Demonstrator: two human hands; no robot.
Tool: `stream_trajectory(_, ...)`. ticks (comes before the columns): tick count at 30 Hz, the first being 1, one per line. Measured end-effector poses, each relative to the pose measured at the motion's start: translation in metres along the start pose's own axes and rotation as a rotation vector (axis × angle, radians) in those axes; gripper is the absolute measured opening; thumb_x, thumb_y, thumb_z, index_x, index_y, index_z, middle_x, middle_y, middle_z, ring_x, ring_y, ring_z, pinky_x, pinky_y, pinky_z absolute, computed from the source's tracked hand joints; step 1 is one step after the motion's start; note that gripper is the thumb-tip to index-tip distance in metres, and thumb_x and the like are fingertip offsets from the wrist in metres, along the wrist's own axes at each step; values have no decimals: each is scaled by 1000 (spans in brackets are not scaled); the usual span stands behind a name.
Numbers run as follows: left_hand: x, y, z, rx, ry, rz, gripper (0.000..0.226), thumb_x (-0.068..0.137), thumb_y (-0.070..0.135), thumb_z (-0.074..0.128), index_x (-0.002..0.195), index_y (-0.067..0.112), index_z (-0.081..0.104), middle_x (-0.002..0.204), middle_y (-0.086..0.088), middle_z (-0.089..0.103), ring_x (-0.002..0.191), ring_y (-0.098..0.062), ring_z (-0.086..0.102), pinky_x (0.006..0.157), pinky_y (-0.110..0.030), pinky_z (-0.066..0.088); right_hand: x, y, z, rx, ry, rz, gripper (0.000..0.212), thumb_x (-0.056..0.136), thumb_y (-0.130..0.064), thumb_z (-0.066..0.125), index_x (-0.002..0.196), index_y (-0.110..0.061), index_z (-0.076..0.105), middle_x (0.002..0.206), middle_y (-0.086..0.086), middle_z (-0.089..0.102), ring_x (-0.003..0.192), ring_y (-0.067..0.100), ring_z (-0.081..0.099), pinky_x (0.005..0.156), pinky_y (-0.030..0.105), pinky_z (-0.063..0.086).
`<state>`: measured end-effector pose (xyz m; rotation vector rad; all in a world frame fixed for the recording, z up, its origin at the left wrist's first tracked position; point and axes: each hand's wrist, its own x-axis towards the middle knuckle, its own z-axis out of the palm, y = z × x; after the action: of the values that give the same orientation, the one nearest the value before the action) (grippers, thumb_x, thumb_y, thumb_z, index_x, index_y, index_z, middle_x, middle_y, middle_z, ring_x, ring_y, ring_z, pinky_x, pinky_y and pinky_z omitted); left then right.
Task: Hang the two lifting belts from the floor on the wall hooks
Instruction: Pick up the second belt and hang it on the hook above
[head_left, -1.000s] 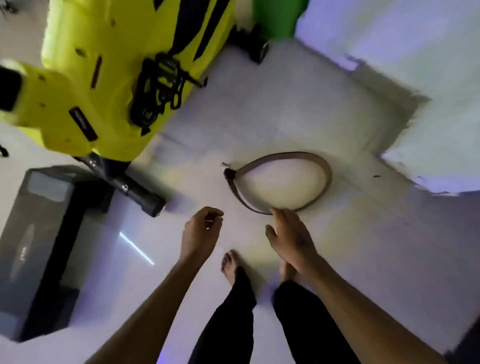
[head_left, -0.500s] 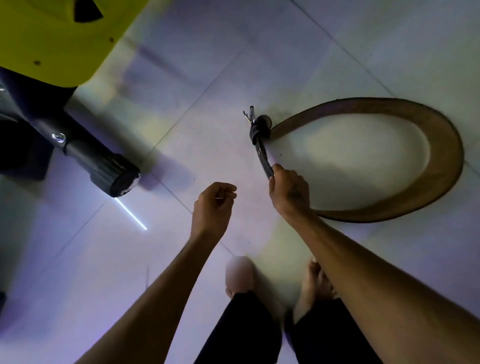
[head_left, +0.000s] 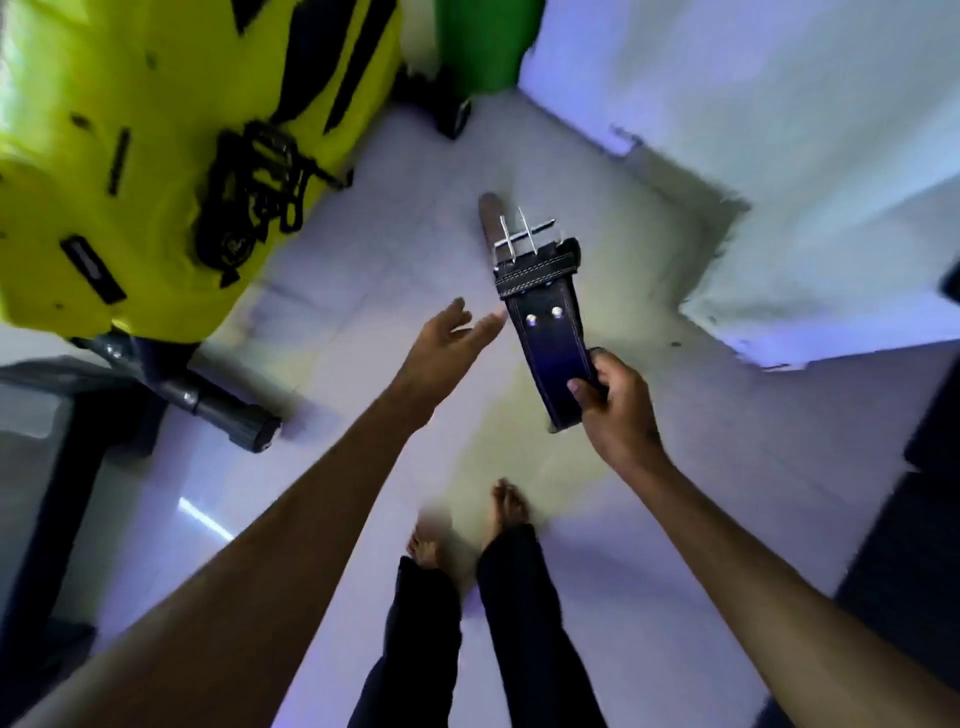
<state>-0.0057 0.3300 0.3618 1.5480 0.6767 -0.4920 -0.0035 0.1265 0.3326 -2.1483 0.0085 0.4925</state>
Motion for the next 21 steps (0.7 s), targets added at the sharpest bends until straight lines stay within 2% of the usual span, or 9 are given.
stream_trajectory(3,-54,86,33,24,-136,138,41,95,37,62,133,27,50,126,16,56,121,-6,52,90,-7,43,-39,-63,-79,208,63,10,23,90,5,55,102,-14,60,92,6,70,78,8,67,71,23,50)
stream_trajectory(4,-73,112,43,30,-161,189,41,94,36,64,132,28,49,123,16,56,121,-5,52,88,-5,41,-53,-83,-104,265,90,-9,26,90,7,56,106,-15,59,93,2,69,77,-1,66,70,16,49)
stream_trajectory(7,-126,173,64,31,-199,359,71,89,35,71,149,14,40,144,-5,54,133,-14,52,105,-22,40,-91,-133,-167,380,176,-96,29,90,7,58,116,-7,57,92,-10,71,79,-8,66,73,9,49)
stream_trajectory(9,-167,214,78,44,-250,489,72,87,30,73,148,10,42,141,-9,56,134,-18,52,114,-32,41,-121,-164,-206,392,243,-167,30,90,6,59,118,-4,58,95,-5,71,82,-4,66,78,16,51)
stream_trajectory(11,-215,252,89,60,-268,617,67,85,27,75,144,9,49,131,-6,62,127,-20,57,115,-40,42,-155,-195,-239,376,271,-226,29,89,7,60,115,-5,58,95,-3,71,80,-5,66,78,15,52)
stream_trajectory(13,-266,292,101,67,-344,780,55,82,32,76,131,12,62,123,-5,69,120,-21,63,111,-42,47,-186,-224,-269,357,301,-281,31,89,10,59,111,-10,58,85,-18,73,77,-9,65,74,11,50)
stream_trajectory(14,-291,310,107,71,-388,862,47,81,32,76,123,13,66,120,-5,72,113,-18,66,108,-40,50,-203,-237,-284,354,331,-307,33,88,11,58,111,-13,59,84,-18,73,78,-7,66,76,12,51)
stream_trajectory(17,-355,361,127,81,-449,1003,36,86,15,74,120,5,63,113,-7,72,97,-11,69,93,-30,56,-249,-274,-325,375,412,-355,39,89,12,55,113,-19,61,94,-3,71,83,1,67,82,16,51)
stream_trajectory(21,-430,410,160,82,-465,1135,33,89,1,69,121,-1,58,103,-11,71,79,-11,70,78,-28,59,-302,-308,-384,420,539,-468,28,89,8,58,110,-10,64,97,6,69,86,10,64,84,25,50)
